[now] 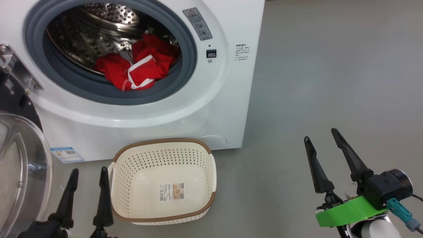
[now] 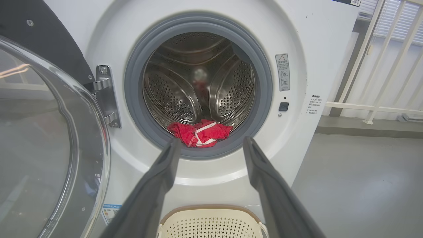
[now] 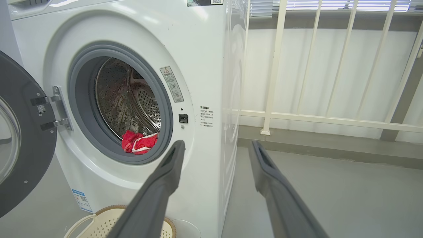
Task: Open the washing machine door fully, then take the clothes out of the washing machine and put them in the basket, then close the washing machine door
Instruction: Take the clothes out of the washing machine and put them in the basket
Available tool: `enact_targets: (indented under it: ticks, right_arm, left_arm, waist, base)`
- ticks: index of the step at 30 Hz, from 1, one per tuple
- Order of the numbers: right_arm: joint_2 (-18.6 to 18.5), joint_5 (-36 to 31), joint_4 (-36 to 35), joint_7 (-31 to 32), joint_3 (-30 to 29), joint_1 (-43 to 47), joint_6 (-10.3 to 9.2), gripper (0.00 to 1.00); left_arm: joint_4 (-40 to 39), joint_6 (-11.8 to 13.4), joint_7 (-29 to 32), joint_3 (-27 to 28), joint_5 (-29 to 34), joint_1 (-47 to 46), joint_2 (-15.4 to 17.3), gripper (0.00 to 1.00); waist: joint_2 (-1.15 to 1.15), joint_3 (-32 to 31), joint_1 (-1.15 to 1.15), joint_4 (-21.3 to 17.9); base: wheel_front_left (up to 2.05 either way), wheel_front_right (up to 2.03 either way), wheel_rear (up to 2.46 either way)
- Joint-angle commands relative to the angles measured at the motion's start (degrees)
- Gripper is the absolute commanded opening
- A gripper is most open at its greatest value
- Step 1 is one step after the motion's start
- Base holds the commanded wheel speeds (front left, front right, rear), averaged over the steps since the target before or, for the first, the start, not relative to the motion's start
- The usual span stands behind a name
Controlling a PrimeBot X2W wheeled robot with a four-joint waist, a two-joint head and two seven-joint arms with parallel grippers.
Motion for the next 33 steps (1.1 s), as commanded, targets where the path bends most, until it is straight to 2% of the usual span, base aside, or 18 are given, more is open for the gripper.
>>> enact_targets:
  ticks: [1,17,25,33]
  right_arm:
    - [-0.06,-0.63,-1.92,-0.37,1.16,-2.51,0.35,1.00]
    - [-0.06,-3.06,-3.73,-0.37,0.60,-5.31,0.35,1.00]
    - [-0.06,-3.49,-4.37,-0.37,0.48,-6.53,0.35,1.00]
    - [-0.06,-3.75,-5.35,-0.37,-0.13,-7.73,0.35,1.00]
  left_arm:
    - [-1.62,-0.53,-0.60,1.50,-0.67,-2.79,0.44,1.00]
    - [1.38,-2.37,-0.68,-0.23,-2.92,-13.29,-1.35,1.00]
    - [4.13,-3.11,-0.69,0.66,-2.59,-20.59,-2.21,1.00]
    - [8.40,-3.79,-0.69,1.90,-0.58,-27.78,-1.18,1.00]
  waist:
    - [0.00,1.62,0.00,0.98]
    - [0.00,11.87,0.00,4.32]
    - [0.00,16.02,0.00,3.99]
    - [0.00,19.96,0.00,3.08]
  base:
    - [0.00,0.00,0.00]
    - [0.00,0.00,0.00]
    - [0.00,0.00,0.00]
    - [0.00,0.00,0.00]
